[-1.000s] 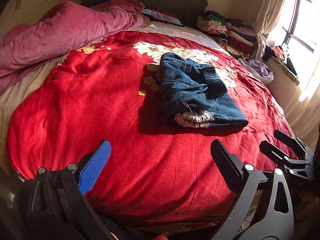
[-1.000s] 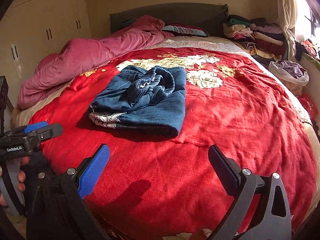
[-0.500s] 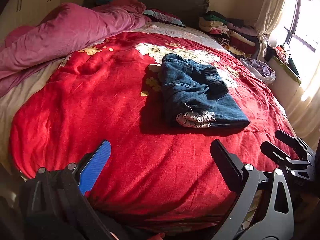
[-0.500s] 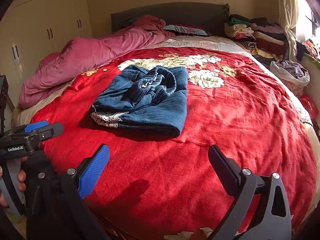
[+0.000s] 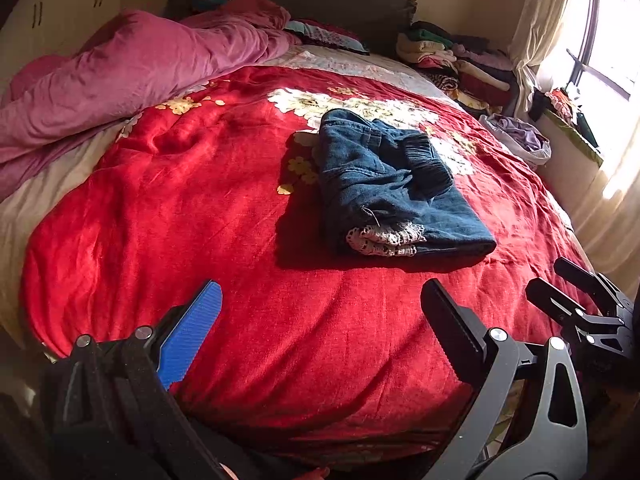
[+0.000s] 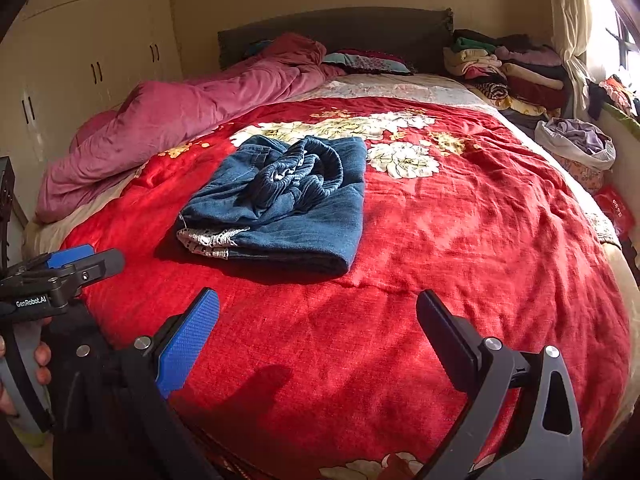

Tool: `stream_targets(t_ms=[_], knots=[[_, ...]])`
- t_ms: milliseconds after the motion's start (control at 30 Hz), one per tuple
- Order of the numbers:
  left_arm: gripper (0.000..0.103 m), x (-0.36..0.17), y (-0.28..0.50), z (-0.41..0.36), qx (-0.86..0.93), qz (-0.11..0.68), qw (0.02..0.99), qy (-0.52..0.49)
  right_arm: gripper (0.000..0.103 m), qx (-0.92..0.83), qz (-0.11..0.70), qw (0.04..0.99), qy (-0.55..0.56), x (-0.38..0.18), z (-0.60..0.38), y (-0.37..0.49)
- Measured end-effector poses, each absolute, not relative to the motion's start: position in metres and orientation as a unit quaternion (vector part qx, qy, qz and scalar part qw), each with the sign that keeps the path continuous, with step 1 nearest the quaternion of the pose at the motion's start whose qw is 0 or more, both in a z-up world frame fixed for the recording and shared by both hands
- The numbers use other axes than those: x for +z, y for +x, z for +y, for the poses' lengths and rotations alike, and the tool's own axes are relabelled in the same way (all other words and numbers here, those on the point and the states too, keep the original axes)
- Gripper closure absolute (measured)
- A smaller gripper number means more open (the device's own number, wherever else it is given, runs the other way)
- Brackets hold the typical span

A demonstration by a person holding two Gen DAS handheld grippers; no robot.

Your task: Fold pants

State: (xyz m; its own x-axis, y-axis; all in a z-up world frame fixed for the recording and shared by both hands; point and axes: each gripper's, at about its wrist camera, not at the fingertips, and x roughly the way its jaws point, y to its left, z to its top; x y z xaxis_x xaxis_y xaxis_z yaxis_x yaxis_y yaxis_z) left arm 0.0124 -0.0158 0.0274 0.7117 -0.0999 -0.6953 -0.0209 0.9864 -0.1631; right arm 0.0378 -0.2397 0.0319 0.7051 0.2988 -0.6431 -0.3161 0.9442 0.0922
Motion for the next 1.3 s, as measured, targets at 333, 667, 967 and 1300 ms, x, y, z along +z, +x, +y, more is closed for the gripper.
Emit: stream_targets(t_ms=[333, 667, 967, 1300], knots=[[0.010, 0.0273, 0.0136, -0.0164, -0.023, 0.380, 0.921, -0.080, 0.005, 0.168, 0.347, 0.923, -0.013, 0.0319, -0.2400, 0.0371], [0.010, 0.0268, 0.0135, -0.0169, -0.022, 0.382, 0.921, -0.077, 0.005, 0.165, 0.348, 0.923, -0.019, 0.0314, -0.2376, 0.0376], [0.010, 0.0272, 0.0130, -0.0182, -0.023, 0.381, 0.921, -0.075, 0.005, 0.162, 0.348, 0.923, -0.019, 0.0318, -0.2381, 0.0372], [0.010, 0.0284, 0.0116, -0.0228, -0.030, 0.382, 0.921, -0.068, 0.005, 0.157, 0.352, 0.923, -0.014, 0.0314, -0.2417, 0.0391]])
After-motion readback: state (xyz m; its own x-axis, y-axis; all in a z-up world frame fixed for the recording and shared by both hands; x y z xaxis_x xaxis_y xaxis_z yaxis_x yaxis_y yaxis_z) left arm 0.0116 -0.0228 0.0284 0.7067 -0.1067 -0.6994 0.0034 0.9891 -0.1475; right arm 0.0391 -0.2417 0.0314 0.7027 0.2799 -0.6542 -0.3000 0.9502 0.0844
